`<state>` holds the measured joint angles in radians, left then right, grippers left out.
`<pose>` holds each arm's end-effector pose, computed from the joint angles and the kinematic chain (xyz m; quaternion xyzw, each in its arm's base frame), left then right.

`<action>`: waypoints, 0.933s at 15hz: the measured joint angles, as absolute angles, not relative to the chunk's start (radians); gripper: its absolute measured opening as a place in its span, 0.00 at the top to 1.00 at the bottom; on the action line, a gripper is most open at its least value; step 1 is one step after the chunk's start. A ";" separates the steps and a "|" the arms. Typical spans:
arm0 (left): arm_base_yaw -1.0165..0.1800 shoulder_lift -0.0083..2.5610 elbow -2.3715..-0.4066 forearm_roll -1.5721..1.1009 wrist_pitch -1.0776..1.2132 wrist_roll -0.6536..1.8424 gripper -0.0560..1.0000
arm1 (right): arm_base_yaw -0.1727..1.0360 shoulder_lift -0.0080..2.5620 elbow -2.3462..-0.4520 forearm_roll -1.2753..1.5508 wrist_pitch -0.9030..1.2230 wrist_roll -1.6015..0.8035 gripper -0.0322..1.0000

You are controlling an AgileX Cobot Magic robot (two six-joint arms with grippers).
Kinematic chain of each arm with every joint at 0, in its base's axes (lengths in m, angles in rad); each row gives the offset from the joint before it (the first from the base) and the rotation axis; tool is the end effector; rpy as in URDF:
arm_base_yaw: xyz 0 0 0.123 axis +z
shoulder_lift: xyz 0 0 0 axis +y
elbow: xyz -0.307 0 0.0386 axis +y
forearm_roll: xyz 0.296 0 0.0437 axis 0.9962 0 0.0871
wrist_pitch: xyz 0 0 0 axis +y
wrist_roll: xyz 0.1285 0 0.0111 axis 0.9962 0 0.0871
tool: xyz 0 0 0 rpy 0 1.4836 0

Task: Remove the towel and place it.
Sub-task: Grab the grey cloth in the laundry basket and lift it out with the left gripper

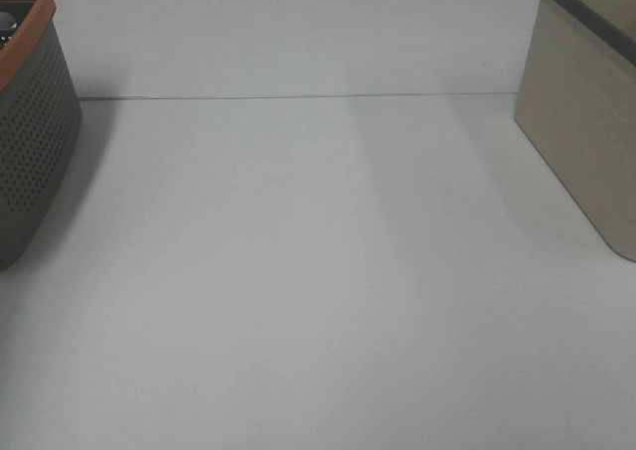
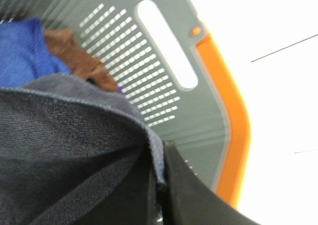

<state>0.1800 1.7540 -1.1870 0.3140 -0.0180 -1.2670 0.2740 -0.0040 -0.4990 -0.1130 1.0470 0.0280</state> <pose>0.4747 0.0857 0.2380 -0.4552 0.7183 -0.2005 0.4864 0.0481 0.0004 0.2849 -0.1021 0.8413 0.0236 0.5303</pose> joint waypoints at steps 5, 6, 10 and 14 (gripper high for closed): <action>0.180 1.559 -1.187 0.335 -0.059 -1.267 0.95 | 0.274 -0.004 -0.499 -0.113 1.047 0.028 0.28; 0.180 1.535 -1.187 0.354 -0.111 -1.267 0.95 | 0.274 -0.004 -0.499 -0.113 1.047 0.028 0.28; 0.180 1.481 -1.187 0.397 -0.457 -1.267 0.95 | 0.274 -0.004 -0.499 -0.113 1.047 0.029 0.28; 0.180 1.448 -1.187 0.400 -0.692 -1.267 0.95 | 0.274 -0.004 -0.499 -0.113 1.047 0.029 0.28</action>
